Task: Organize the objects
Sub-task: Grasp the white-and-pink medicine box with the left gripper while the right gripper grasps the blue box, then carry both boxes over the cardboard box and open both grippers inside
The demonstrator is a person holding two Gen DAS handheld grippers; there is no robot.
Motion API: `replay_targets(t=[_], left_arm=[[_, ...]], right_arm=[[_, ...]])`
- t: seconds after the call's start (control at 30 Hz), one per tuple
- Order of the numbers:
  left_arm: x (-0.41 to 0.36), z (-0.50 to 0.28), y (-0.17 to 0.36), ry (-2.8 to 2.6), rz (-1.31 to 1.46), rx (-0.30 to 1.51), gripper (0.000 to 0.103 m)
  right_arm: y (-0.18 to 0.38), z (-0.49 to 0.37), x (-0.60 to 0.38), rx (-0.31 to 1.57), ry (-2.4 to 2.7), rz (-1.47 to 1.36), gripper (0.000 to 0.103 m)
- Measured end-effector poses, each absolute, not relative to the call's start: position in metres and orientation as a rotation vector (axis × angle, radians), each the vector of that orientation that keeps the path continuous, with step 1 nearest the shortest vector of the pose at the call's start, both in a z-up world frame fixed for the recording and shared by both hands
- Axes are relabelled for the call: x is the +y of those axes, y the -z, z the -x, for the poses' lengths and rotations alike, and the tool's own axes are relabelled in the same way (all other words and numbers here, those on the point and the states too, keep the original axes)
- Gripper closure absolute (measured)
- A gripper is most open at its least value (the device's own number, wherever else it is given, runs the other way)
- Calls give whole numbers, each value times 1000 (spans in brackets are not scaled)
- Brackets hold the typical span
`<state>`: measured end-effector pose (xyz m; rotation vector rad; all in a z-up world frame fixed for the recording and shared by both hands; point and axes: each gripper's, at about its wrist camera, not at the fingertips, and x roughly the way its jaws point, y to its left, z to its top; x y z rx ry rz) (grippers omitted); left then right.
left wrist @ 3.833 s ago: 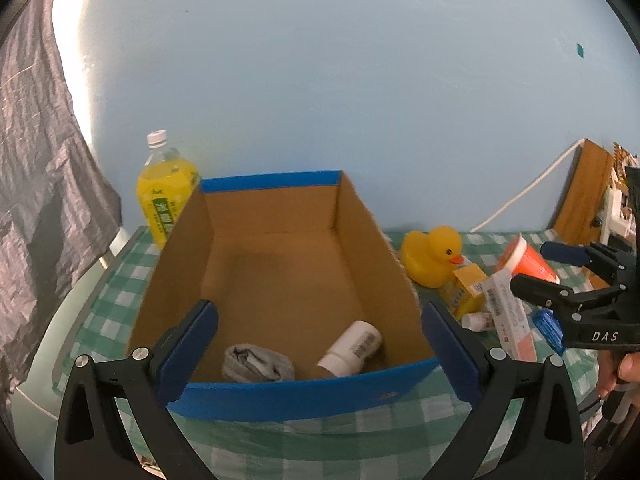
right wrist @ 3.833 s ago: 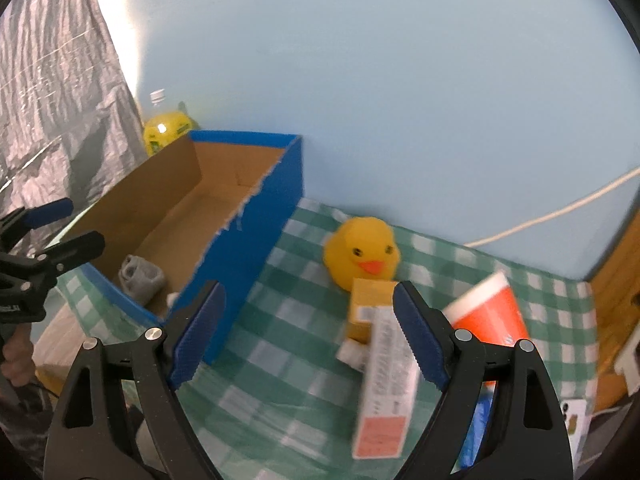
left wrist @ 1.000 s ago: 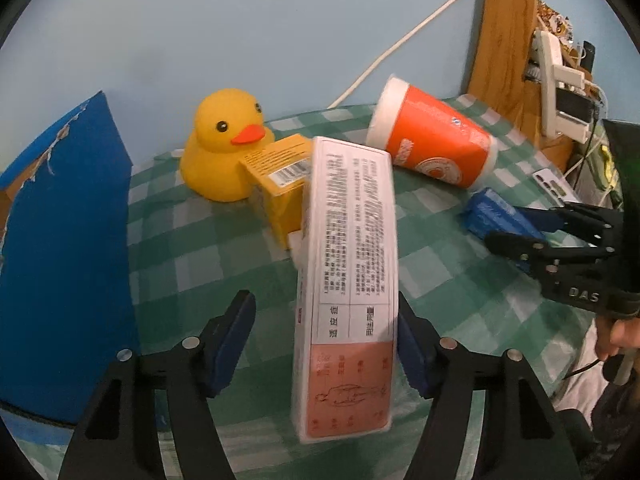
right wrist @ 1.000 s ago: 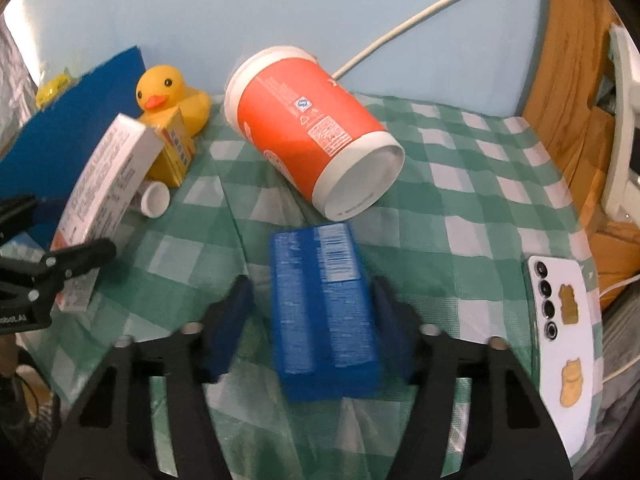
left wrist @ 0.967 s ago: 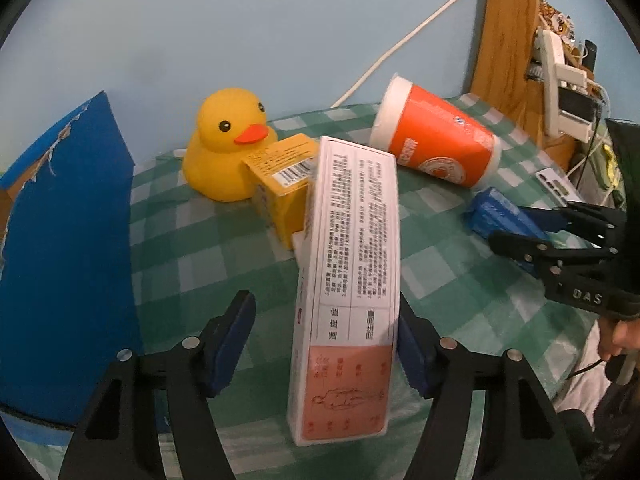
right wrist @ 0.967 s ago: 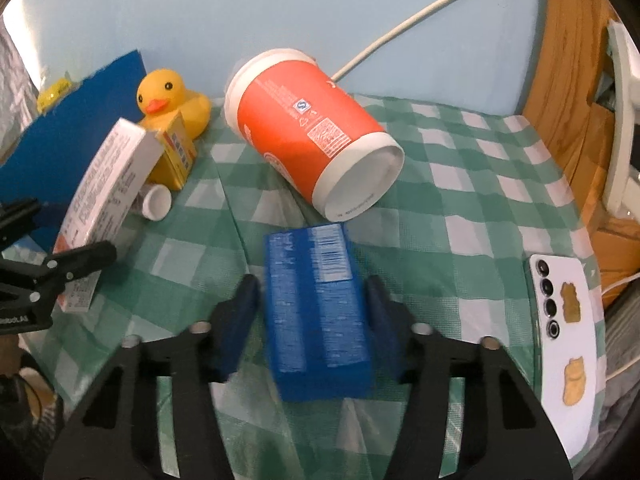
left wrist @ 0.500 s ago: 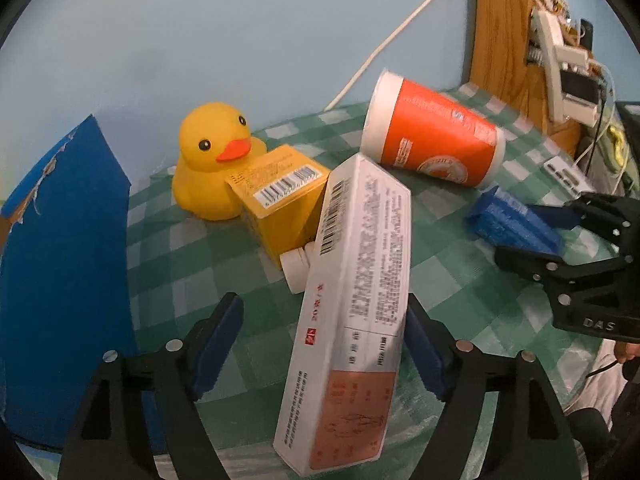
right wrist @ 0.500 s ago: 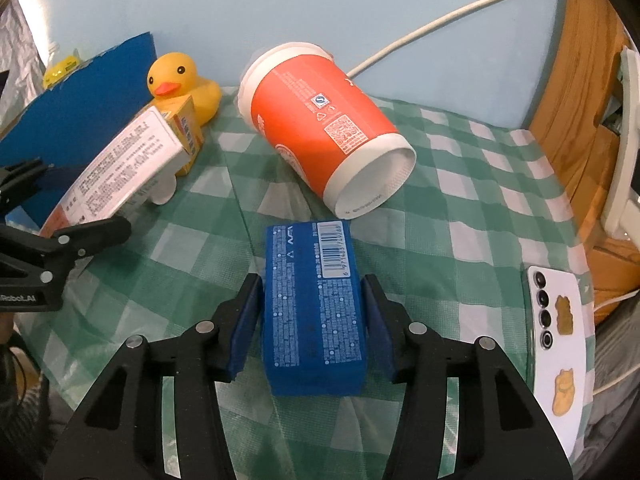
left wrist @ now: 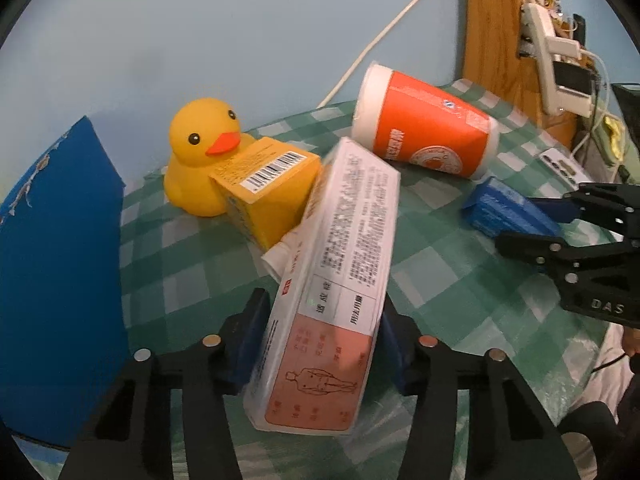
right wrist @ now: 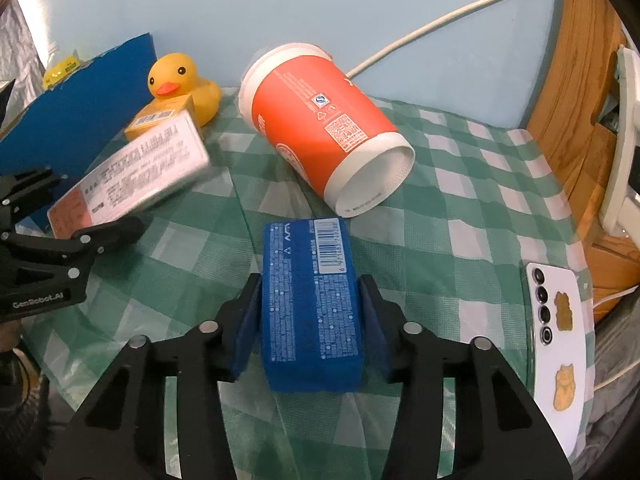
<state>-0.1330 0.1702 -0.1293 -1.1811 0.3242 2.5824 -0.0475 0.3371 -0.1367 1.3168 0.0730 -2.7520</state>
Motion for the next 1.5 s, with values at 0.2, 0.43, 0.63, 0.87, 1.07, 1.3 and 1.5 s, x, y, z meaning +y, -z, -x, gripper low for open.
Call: replay_targets(t=[0.2,0.43,0.63,0.87,1.07,1.3,1.5], left_arm=[[167,124,119,-2551,1143,276,55],[160,121,102,-2555,1100,233,58],[155,115,91,-2565,1068,214,61],[147,111,86,-2579,1051,194,61],[140,107,78,-2597,1035,184,61],[125,104,60,-2623,1010,138,61],[110,100,38,-2659,965,118,61]], right_arm=[[132,46,339,26,2742,-1291,60],[120,46,339,2,2739,-1254,60],[109,46,332,7,2732,-1234,60],[97,43,322,26,2731,-1219,60],[90,45,314,52,2729,-1205,60],[79,48,304,62,2727,-1181,60],[60,53,292,72,2720,-1142,60]])
